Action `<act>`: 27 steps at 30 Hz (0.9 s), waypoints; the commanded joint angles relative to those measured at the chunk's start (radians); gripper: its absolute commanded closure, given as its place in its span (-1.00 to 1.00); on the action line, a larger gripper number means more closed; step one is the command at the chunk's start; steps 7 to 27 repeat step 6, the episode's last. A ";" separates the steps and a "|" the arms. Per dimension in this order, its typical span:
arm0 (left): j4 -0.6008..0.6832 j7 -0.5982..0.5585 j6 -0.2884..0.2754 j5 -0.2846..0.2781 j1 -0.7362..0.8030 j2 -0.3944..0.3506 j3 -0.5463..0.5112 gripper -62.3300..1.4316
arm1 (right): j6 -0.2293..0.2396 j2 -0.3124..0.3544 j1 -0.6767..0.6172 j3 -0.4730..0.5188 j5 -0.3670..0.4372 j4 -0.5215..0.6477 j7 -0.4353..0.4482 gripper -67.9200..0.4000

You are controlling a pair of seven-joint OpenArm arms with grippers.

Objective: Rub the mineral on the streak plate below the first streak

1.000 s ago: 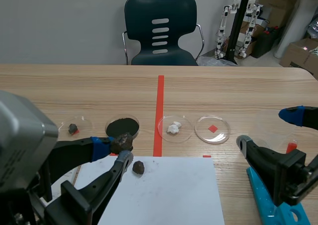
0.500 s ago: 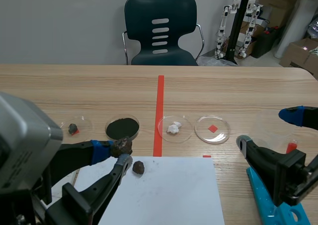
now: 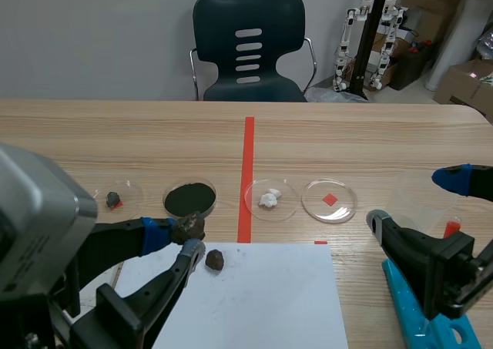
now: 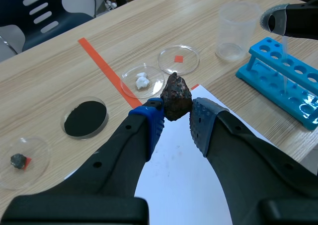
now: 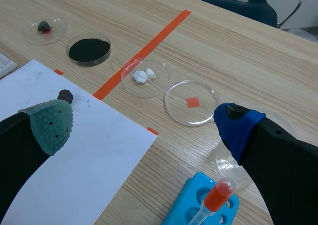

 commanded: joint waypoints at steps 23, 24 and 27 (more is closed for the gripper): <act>0.008 -0.021 -0.002 -0.007 -0.005 0.003 -0.004 0.55 | 0.001 0.003 0.001 0.008 0.010 0.020 0.015 -0.74; 0.008 -0.021 -0.002 -0.007 -0.005 0.003 -0.004 0.55 | 0.001 0.003 0.001 0.008 0.010 0.020 0.015 -0.74; 0.008 -0.021 -0.002 -0.007 -0.005 0.003 -0.004 0.55 | 0.001 0.003 0.001 0.008 0.010 0.020 0.015 -0.74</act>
